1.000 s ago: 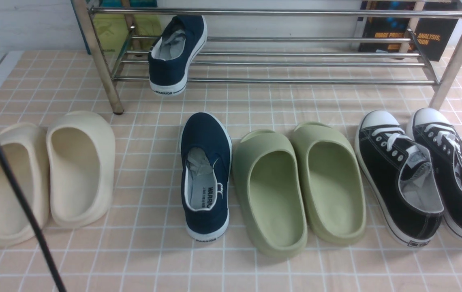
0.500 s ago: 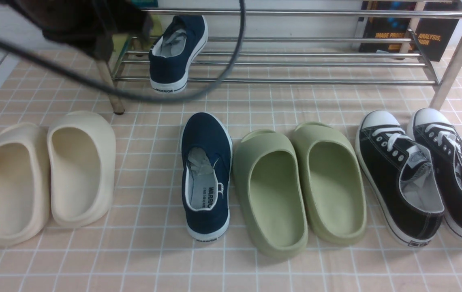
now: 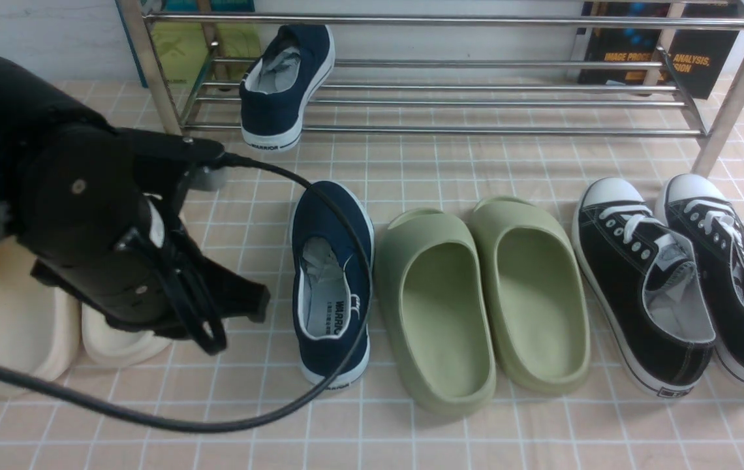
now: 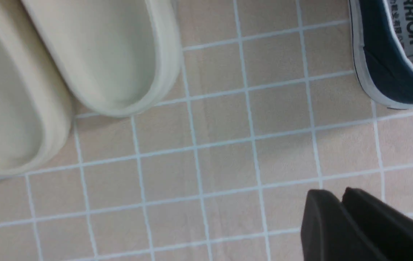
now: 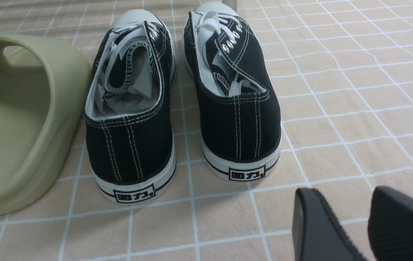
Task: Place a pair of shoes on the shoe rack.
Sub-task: Use the left arm to grab the shoe closest to it
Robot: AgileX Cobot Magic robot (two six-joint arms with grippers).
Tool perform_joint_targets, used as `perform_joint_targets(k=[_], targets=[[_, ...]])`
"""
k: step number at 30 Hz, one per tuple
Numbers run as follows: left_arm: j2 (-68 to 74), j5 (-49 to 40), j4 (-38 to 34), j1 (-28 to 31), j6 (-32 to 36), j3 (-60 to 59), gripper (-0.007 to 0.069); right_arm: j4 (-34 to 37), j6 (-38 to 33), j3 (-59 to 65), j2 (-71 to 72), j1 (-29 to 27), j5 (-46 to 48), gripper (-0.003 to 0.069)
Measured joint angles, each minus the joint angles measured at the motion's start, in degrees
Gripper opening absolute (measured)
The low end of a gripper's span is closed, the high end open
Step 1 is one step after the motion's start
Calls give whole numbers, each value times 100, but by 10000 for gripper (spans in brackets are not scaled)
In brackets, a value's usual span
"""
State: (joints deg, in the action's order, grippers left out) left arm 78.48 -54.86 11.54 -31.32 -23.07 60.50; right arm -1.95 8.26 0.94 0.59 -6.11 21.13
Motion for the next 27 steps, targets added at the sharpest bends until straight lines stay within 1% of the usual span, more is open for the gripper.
perform_joint_targets(k=[2, 3, 6, 10, 13, 16, 18, 21, 22, 23, 24, 25, 26, 27], targets=[[289, 365, -127, 0, -2, 0, 206, 0, 0, 0, 0, 0, 0, 237], [334, 467, -172, 0, -2, 0, 230, 0, 0, 0, 0, 0, 0, 237], [678, 1034, -516, 0, -2, 0, 347, 0, 0, 0, 0, 0, 0, 237], [1057, 1640, -869, 0, -2, 0, 438, 0, 0, 0, 0, 0, 0, 237], [1340, 1994, -934, 0, -8, 0, 456, 0, 0, 0, 0, 0, 0, 237], [1520, 2186, -938, 0, -83, 0, 454, 0, 0, 0, 0, 0, 0, 237], [1704, 2386, -910, 0, -152, 0, 439, 0, 0, 0, 0, 0, 0, 237], [1925, 2597, -791, 0, -179, 0, 378, 0, 0, 0, 0, 0, 0, 237], [2008, 2639, -732, 0, -183, 0, 339, 0, 0, 0, 0, 0, 0, 237], [2008, 2637, -720, 0, -183, 0, 332, 0, 0, 0, 0, 0, 0, 237], [2100, 2653, -631, 0, -183, 0, 260, 0, 0, 0, 0, 0, 0, 237], [2100, 2653, -621, 0, -183, 0, 251, 0, 0, 0, 0, 0, 0, 237], [2144, 2658, -581, 0, -202, 0, 172, 0, 0, 0, 0, 0, 0, 237], [2151, 2664, -565, 0, -199, 0, 136, 0, 0, 0, 0, 0, 0, 237]])
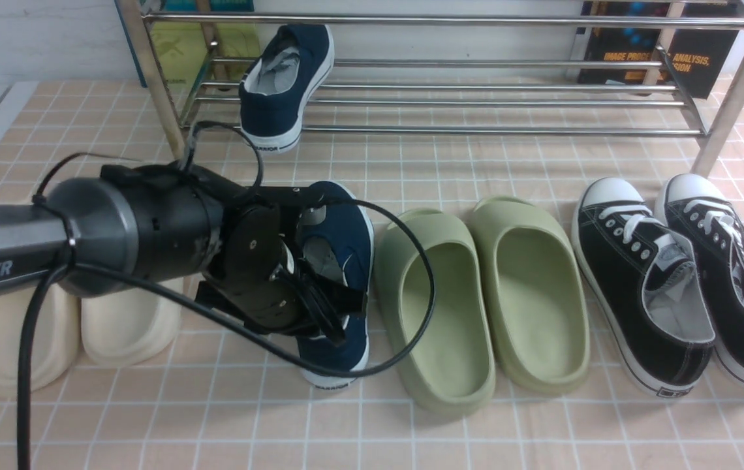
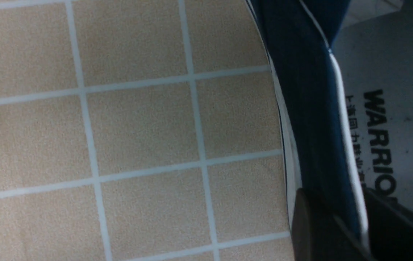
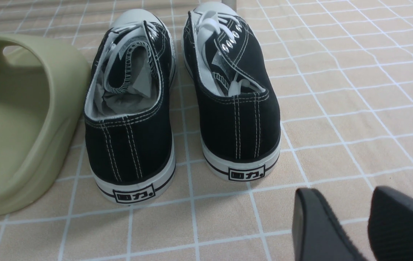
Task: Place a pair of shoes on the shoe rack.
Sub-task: Use the left arm to grab the shoe closest to it, then use the left arm to put a shoe into the shoe rack
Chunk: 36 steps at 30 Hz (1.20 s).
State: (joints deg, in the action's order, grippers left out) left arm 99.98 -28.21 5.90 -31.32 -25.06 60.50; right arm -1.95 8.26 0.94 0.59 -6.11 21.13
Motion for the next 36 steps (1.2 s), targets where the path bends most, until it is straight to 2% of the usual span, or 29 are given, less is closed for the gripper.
perform_joint_targets(k=[1, 2, 3, 4, 8, 11, 15, 23, 30, 36], targets=[[0, 0, -1, 0, -5, 0, 128, 0, 0, 0, 0, 0, 0, 237], [-6, 1, 35, 0, -17, 0, 65, 0, 0, 0, 0, 0, 0, 237], [-23, -46, 54, 0, -23, 0, 39, 0, 0, 0, 0, 0, 0, 237], [-49, -128, 88, 0, -23, 28, 33, 0, 0, 0, 0, 0, 0, 237], [-277, -629, 118, 6, -18, 236, 30, 0, 0, 0, 0, 0, 0, 237], [-674, -1195, 318, 6, 19, 677, 30, 0, 0, 0, 0, 0, 0, 237], [-851, -1481, 557, 6, 120, 1476, 30, 0, 0, 0, 0, 0, 0, 237], [9, -2103, 570, 100, 347, 2934, 32, 0, 0, 0, 0, 0, 0, 237], [813, -2181, -27, 709, 366, 3689, 34, 0, 0, 0, 0, 0, 0, 237], [1096, -1705, -180, 969, 366, 4292, 35, 0, 0, 0, 0, 0, 0, 237]])
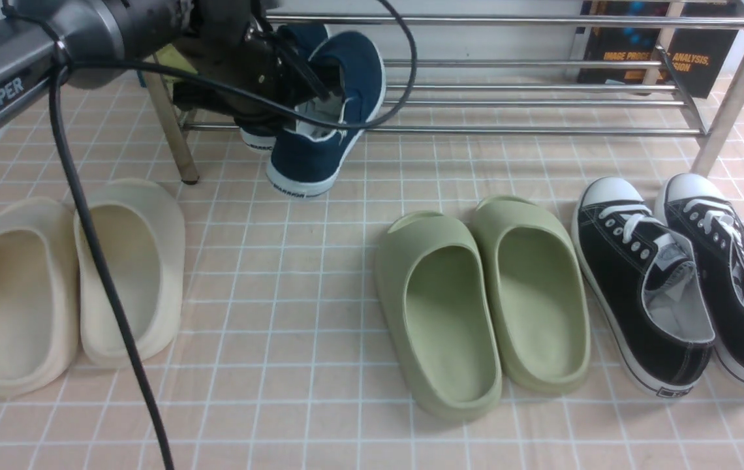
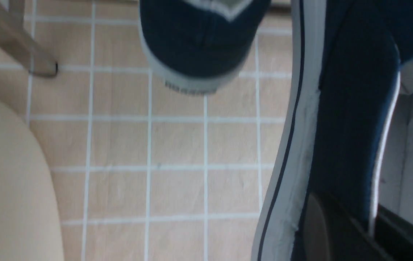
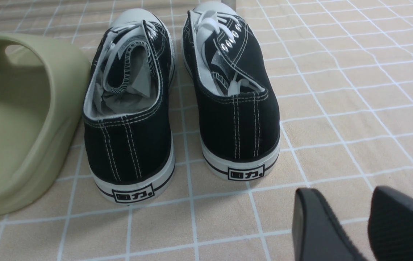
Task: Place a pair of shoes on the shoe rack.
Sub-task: Use the left arm to put a shoe into the shoe rack
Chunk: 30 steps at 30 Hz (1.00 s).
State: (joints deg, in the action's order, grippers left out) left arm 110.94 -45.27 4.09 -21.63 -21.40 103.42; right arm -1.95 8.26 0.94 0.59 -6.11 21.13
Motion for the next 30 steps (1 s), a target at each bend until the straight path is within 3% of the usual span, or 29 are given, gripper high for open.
perform_joint_targets(k=[11, 17, 22, 30], targets=[[874, 440, -94, 0, -5, 631, 40, -1, 0, 0, 0, 0, 0, 237], [1058, 1592, 103, 0, -271, 707, 58, -1, 0, 0, 0, 0, 0, 237], [1268, 2075, 372, 0, -473, 719, 128, -7, 0, 0, 0, 0, 0, 237], [1320, 2378, 716, -1, -602, 752, 333, -7, 0, 0, 0, 0, 0, 237]])
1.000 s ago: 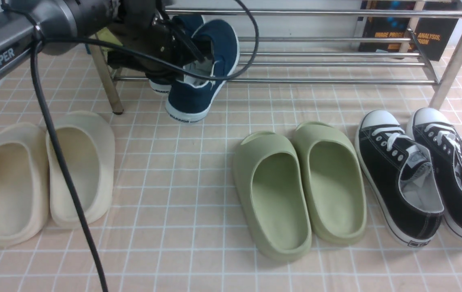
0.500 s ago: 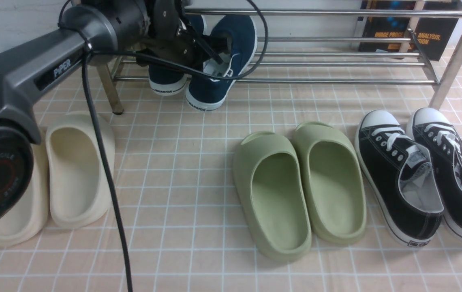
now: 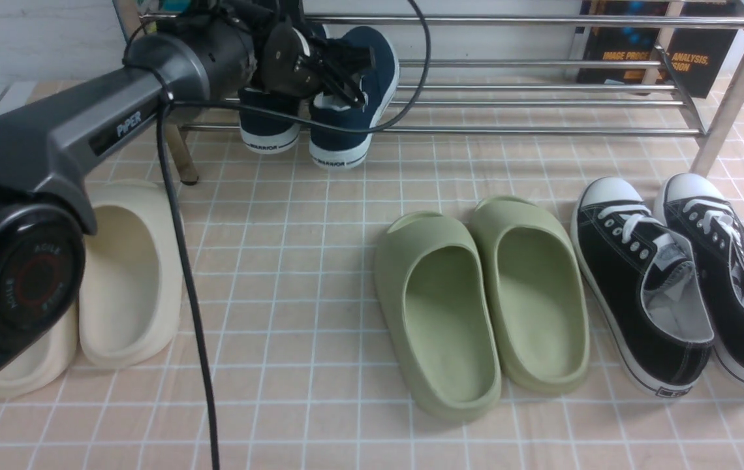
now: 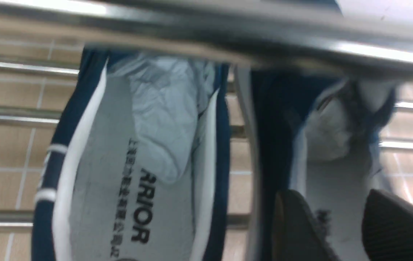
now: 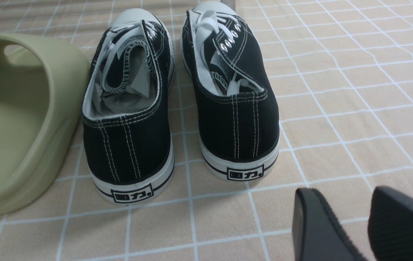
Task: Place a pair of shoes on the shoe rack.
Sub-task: Use the left arm to put a shoe into the shoe rack
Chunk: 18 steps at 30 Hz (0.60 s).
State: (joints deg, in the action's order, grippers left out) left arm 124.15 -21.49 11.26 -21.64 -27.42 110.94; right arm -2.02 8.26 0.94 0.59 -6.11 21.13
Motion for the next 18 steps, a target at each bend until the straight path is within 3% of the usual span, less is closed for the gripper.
perform_joint_targets(k=[5, 9, 13, 18], targets=[[-519, -619, 252, -7, 0, 0, 351, 0, 0, 0, 0, 0, 0, 237], [-980, -1530, 387, -7, 249, 35, 289, 0, 0, 0, 0, 0, 0, 237], [-1166, -2563, 381, -7, 817, -39, 152, 0, 0, 0, 0, 0, 0, 237], [-934, -2687, 205, -7, 973, -515, 35, 0, 0, 0, 0, 0, 0, 237]])
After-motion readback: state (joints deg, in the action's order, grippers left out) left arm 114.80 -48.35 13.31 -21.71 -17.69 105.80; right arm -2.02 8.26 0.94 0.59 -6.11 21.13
